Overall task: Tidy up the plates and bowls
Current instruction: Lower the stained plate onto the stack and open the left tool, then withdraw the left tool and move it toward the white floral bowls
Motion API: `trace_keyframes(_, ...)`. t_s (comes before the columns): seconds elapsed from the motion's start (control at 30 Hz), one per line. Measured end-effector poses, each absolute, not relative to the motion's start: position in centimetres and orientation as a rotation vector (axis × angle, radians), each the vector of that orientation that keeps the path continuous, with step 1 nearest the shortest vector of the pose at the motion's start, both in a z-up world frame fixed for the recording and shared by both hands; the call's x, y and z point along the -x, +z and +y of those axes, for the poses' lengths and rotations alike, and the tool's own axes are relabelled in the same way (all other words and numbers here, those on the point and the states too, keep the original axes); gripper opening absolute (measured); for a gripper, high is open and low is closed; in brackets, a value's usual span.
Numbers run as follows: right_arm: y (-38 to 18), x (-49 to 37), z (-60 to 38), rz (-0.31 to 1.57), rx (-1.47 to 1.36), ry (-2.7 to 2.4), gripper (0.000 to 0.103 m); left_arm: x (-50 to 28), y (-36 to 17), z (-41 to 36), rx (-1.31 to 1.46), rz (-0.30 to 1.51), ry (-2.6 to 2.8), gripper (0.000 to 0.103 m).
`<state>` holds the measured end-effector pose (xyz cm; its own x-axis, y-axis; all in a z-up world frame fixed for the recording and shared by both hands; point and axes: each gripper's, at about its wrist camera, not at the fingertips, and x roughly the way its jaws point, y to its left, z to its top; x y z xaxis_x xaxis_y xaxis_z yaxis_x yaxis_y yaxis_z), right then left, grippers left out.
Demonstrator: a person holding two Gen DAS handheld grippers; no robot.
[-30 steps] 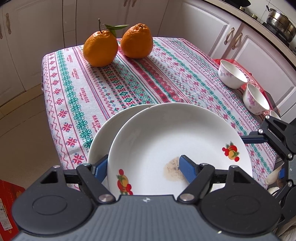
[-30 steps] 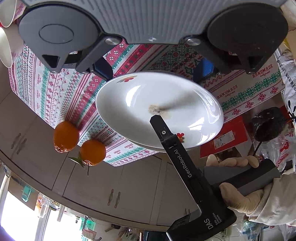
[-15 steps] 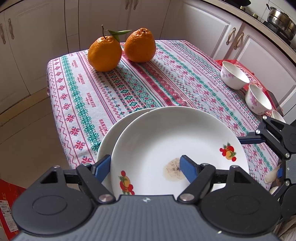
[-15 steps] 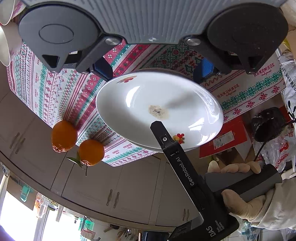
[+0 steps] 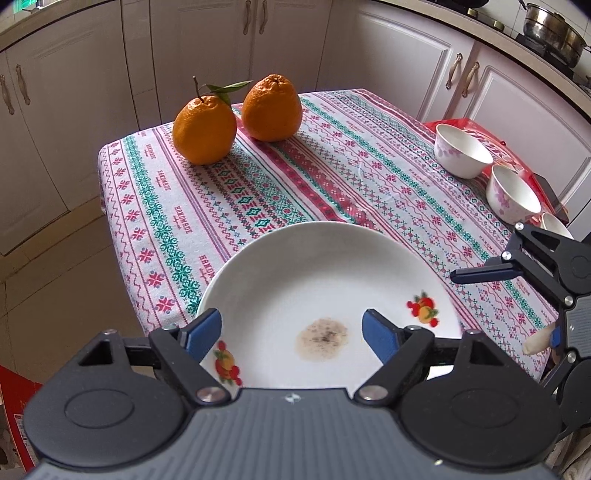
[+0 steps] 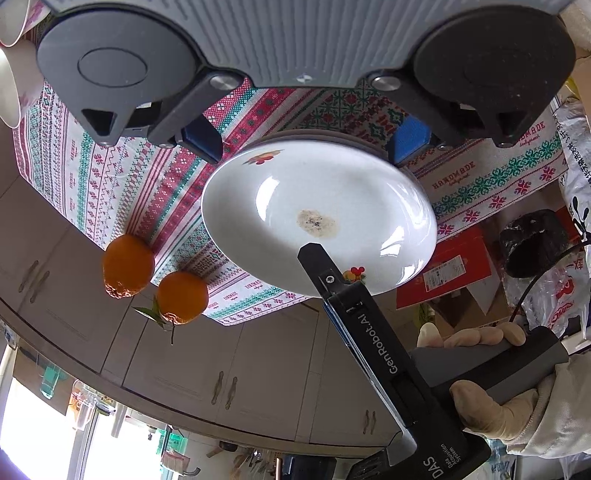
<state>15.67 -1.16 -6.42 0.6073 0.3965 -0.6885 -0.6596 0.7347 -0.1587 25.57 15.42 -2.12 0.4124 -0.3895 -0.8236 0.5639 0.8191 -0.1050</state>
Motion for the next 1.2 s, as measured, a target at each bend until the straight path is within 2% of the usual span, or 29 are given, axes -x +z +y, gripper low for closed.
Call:
trace_keyframes(0.13, -6.4, -15.6, -1.2, 0.668, 0.424, 0.62, 0.099, -25.2, -2.2, 15.1, -0.207, 0.961, -0.598, 0.083)
trace_keyframes(0.2, -6.0, -15.4, -1.7, 0.666, 0.4, 0.614, 0.103, -24.8, -2.1, 14.8, -0.218, 0.94, -0.596, 0.083)
trace_keyframes(0.4, -4.7, -14.9, -3.9, 0.65, 0.336, 0.56, 0.103, -22.5, -1.2, 13.2, -0.266, 0.834, -0.559, 0.084)
trace_keyframes(0.8, -3.1, -11.7, -10.9, 0.604, 0.238, 0.391, 0.103, -13.1, 0.1, 9.3, -0.148, 0.578, -0.457, 0.095)
trace_keyframes(0.97, -3.4, -9.7, -14.3, 0.607, 0.176, 0.351, 0.103, -9.1, -0.7, 6.5, -0.106, 0.499, -0.388, 0.096)
trace_keyframes(1.2, -3.8, -7.3, -17.6, 0.624, 0.183, 0.32, 0.103, -6.9, -2.2, 2.4, -0.127, 0.511, -0.441, 0.098)
